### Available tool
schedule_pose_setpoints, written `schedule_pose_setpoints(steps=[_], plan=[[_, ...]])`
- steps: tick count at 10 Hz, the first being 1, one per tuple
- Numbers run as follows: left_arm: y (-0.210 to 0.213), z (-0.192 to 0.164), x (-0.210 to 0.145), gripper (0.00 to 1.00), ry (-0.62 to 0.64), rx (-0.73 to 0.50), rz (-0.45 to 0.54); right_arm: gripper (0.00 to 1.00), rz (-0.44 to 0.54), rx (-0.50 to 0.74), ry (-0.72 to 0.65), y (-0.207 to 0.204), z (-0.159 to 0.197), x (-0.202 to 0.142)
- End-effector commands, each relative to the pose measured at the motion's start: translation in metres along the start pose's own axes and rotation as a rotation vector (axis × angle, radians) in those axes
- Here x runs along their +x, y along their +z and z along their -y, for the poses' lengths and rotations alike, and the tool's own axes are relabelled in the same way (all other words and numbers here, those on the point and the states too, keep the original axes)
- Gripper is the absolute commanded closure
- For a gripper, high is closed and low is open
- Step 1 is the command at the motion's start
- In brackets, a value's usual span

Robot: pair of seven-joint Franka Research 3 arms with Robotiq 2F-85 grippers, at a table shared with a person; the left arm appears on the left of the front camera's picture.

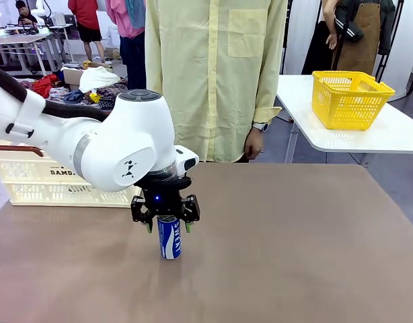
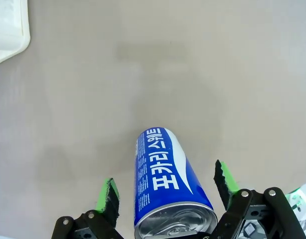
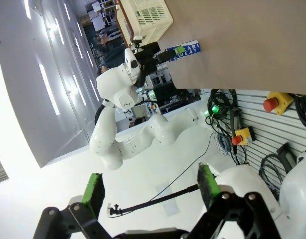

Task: Place the drinks into the Shopping basket.
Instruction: Pick up one drink and place it into the Shopping basket.

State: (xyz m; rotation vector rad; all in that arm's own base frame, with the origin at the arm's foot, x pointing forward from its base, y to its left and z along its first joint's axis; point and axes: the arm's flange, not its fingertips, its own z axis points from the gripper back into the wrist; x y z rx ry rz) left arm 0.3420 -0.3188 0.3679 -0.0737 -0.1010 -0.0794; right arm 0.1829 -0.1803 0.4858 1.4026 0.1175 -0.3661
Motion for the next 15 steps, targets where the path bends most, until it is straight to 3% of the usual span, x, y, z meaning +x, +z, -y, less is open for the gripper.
schedule_pose_setpoints(steps=[1, 2, 4, 12, 15], plan=[[0.002, 0.004, 0.002, 0.0, 0.007, 0.026, 0.012, 0.0, 0.0, 0.017, -0.018, 0.001, -0.007, -0.002], [0.002, 0.005, 0.003, 0.0, 0.002, 0.028, 0.013, 0.0, 0.0, 0.017, -0.018, 0.001, -0.007, -0.002], [0.0, 0.007, 0.003, 1.0, -0.006, 0.04, 0.005, 0.0, 0.0, 0.017, -0.018, 0.001, -0.007, -0.002], [-0.004, 0.008, 0.004, 1.0, -0.02, 0.035, -0.04, 0.0, 0.0, 0.017, -0.018, 0.001, -0.007, -0.002], [0.036, 0.008, 0.005, 1.0, -0.023, 0.068, -0.024, 0.0, 0.0, 0.017, -0.018, 0.001, -0.007, -0.002]])
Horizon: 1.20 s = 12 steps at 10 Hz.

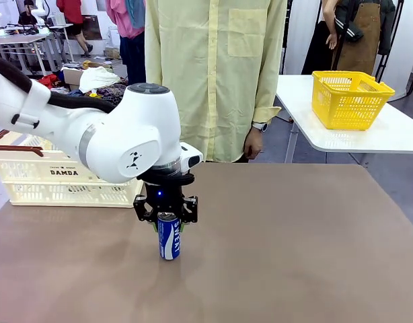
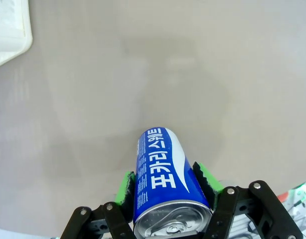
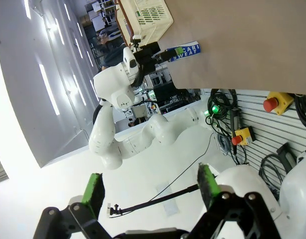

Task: Place the drinks into the Shopping basket.
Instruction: Pick up one drink and place it into the Shopping basket.

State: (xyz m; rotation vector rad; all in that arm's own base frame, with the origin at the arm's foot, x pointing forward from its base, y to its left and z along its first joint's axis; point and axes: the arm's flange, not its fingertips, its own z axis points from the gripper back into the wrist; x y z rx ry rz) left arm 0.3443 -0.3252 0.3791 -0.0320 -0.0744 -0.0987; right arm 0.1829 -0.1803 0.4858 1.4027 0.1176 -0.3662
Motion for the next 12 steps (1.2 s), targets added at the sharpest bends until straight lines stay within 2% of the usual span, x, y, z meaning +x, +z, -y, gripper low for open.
schedule_pose_setpoints(steps=[1, 3, 5, 7, 8, 12], plan=[[0.057, 0.002, 0.0, 1.0, -0.019, 0.056, 0.03, 0.0, 0.0, 0.016, -0.018, 0.001, -0.007, -0.003], [0.13, 0.003, 0.003, 1.0, -0.029, 0.136, 0.091, 0.0, 0.0, 0.016, -0.018, 0.001, -0.007, -0.003], [0.176, -0.007, 0.004, 1.0, -0.047, 0.106, 0.124, 0.0, 0.0, 0.016, -0.018, 0.001, -0.007, -0.003], [0.183, -0.015, -0.008, 1.0, -0.024, 0.08, 0.133, 0.0, 0.0, 0.016, -0.018, 0.001, -0.007, -0.003], [0.189, -0.005, -0.003, 1.0, -0.038, 0.097, 0.136, 0.0, 0.0, 0.016, -0.018, 0.001, -0.007, -0.003], [0.186, -0.004, -0.003, 1.0, -0.042, 0.1, 0.129, 0.0, 0.0, 0.016, -0.018, 0.001, -0.007, -0.003]])
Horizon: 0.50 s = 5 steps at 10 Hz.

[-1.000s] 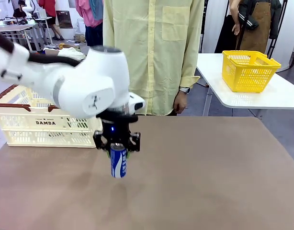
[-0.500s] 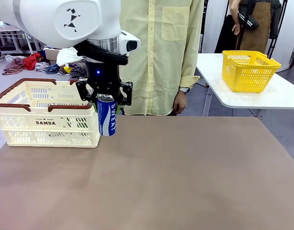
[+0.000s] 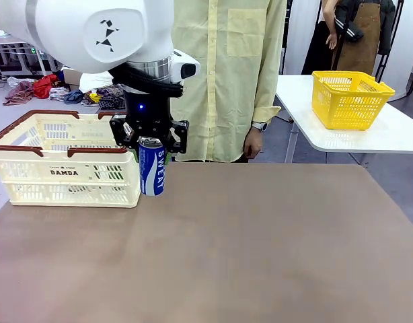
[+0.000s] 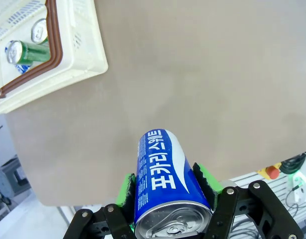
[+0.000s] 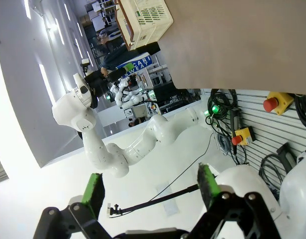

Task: Place the drinks into the Shopping basket.
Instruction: Pick up one drink and place it into the Shopping basket.

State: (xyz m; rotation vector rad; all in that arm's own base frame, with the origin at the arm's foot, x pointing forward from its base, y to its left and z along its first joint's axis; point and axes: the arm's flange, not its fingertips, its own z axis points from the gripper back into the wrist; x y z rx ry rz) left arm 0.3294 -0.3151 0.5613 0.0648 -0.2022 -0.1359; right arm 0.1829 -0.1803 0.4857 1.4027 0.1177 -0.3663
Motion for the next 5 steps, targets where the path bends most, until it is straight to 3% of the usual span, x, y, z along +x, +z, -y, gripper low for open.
schedule_pose_setpoints(steps=[1, 4, 5], plan=[[0.016, -0.009, 0.001, 1.0, -0.096, 0.024, -0.057, 0.0, 0.0, 0.016, -0.018, 0.001, -0.007, -0.003], [0.069, -0.102, 0.046, 1.0, -0.002, -0.048, 0.054, 0.0, 0.0, 0.016, -0.018, 0.001, -0.007, -0.003], [0.082, -0.14, 0.059, 1.0, -0.013, -0.156, 0.104, 0.0, 0.0, 0.016, -0.018, 0.001, -0.007, -0.003]])
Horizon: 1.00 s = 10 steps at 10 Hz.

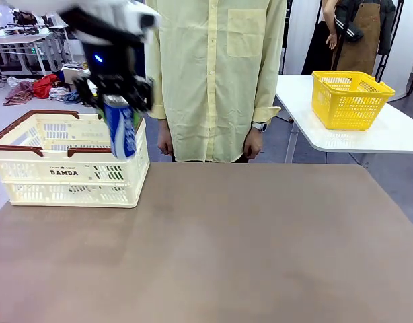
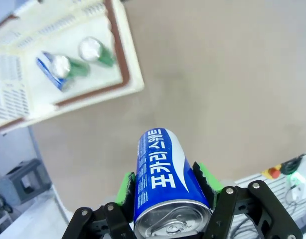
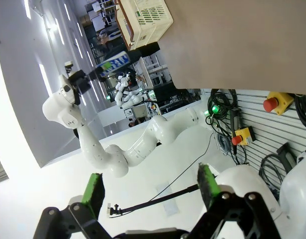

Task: Place the drinks into the Shopping basket.
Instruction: Pick up one drink and place it into the Shopping basket.

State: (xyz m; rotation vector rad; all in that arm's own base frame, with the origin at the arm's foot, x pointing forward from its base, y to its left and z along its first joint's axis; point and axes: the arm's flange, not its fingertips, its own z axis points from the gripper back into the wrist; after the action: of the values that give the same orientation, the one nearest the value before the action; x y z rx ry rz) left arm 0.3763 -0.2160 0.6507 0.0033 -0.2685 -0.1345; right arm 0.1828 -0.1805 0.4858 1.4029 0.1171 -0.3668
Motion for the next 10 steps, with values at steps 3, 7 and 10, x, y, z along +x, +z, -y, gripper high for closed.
schedule_pose_setpoints(steps=[3, 7, 10], plan=[[-0.001, -0.116, 0.034, 1.0, 0.102, -0.206, 0.19, 0.0, 0.0, 0.016, -0.018, 0.001, -0.007, -0.002], [-0.063, -0.162, 0.047, 1.0, 0.229, -0.136, 0.238, 0.0, 0.0, 0.016, -0.018, 0.001, -0.007, -0.002], [-0.116, -0.157, 0.068, 1.0, 0.195, -0.117, 0.142, 0.0, 0.0, 0.016, -0.018, 0.001, -0.007, -0.002]])
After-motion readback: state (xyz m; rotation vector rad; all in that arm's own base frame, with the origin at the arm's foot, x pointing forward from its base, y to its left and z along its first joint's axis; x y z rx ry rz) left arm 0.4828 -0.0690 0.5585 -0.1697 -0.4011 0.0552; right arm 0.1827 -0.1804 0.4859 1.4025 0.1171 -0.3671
